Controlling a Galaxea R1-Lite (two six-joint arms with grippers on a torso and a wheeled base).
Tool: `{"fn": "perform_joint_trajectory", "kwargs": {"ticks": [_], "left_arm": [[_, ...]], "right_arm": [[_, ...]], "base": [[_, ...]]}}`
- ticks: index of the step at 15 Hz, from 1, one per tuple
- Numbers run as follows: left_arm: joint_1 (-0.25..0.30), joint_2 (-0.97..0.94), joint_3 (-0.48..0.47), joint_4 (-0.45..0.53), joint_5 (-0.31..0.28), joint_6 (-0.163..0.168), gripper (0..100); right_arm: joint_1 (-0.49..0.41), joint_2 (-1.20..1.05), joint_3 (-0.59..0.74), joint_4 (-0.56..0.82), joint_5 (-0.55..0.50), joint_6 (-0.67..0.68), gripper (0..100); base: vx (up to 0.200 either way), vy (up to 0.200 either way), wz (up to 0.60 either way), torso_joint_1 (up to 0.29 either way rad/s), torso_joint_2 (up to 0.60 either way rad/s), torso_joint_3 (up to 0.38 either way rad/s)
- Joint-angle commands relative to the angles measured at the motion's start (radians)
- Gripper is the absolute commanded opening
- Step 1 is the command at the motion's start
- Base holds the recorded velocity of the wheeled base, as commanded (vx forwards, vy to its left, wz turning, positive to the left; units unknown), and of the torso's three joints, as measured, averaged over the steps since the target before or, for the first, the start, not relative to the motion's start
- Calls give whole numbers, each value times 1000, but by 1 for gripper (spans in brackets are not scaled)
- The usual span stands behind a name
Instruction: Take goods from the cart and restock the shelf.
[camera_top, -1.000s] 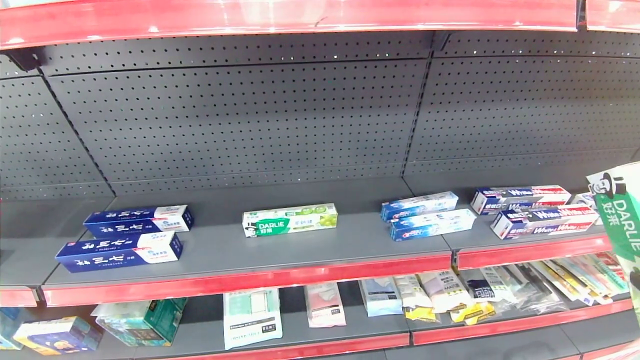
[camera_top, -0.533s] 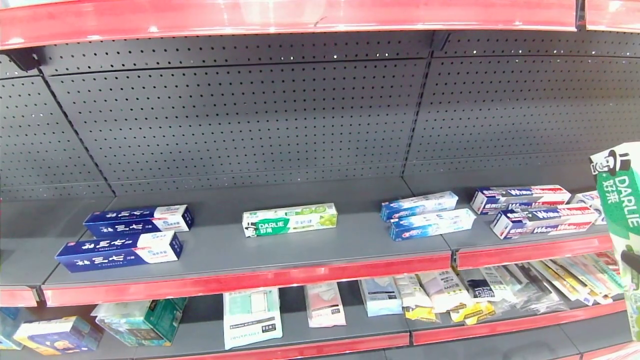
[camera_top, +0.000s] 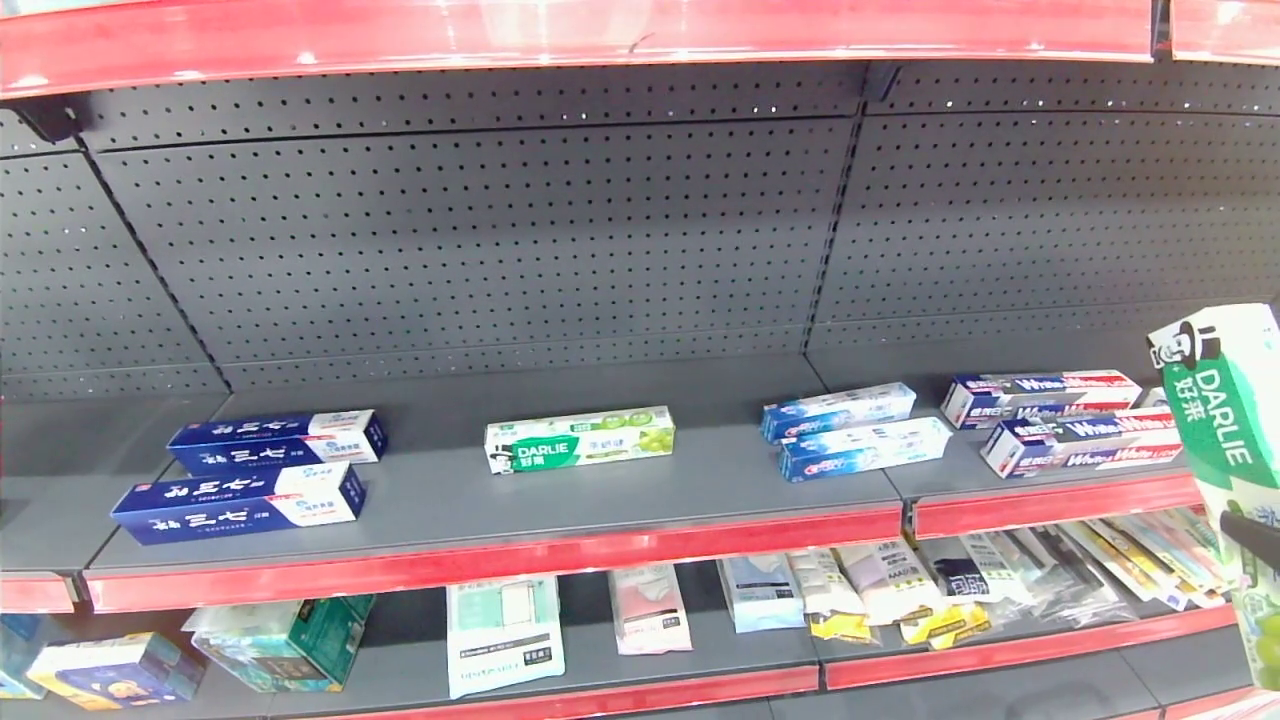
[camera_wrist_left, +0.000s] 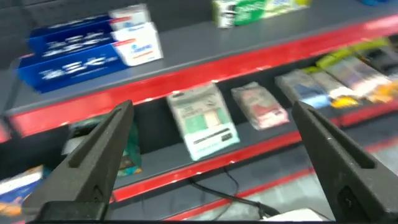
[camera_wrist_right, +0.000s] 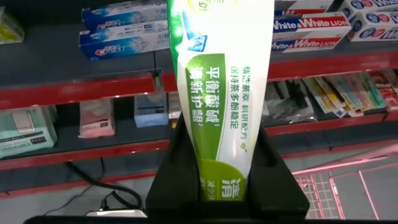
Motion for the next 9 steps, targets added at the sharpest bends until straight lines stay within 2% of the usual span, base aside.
{"fn": "perform_joint_trajectory", "kwargs": {"ticks": [1,2,3,4,5,6,7,8,9], "left_arm": [[-26,16,-1,1,-1,-2,100],[-18,15,-1,-1,7,0,100],[29,11,-1,-1,13,-2,100],[103,11,-5,-4,4,1,100],[117,114,-159,11,-28,-9,100],[114,337,-328,25,-64,-97,100],[111,441,-420,10,-88,-157,100],[111,524,-468,-8,-122,-147,100],[112,591,-480,-27,-133,-120,100]], "right_arm": [[-9,5,-3,1,-2,-7,0],[-26,5,-7,1,-2,-8,0],[-41,5,-10,-1,1,-18,0],[-55,5,-10,-1,4,-25,0],[-63,5,-10,1,5,-34,0],[-64,5,-10,-1,7,-39,0],[-63,14,-7,-1,7,-41,0],[-61,23,-9,-3,7,-41,0],[-61,32,-12,-12,7,-41,0]], "base": [[0,0,0,0,0,0],[0,0,0,0,0,0],[0,0,0,0,0,0],[0,0,0,0,0,0],[0,0,0,0,0,0],[0,0,0,0,0,0],[0,0,0,0,0,0],[0,0,0,0,0,0],[0,0,0,0,0,0]]}}
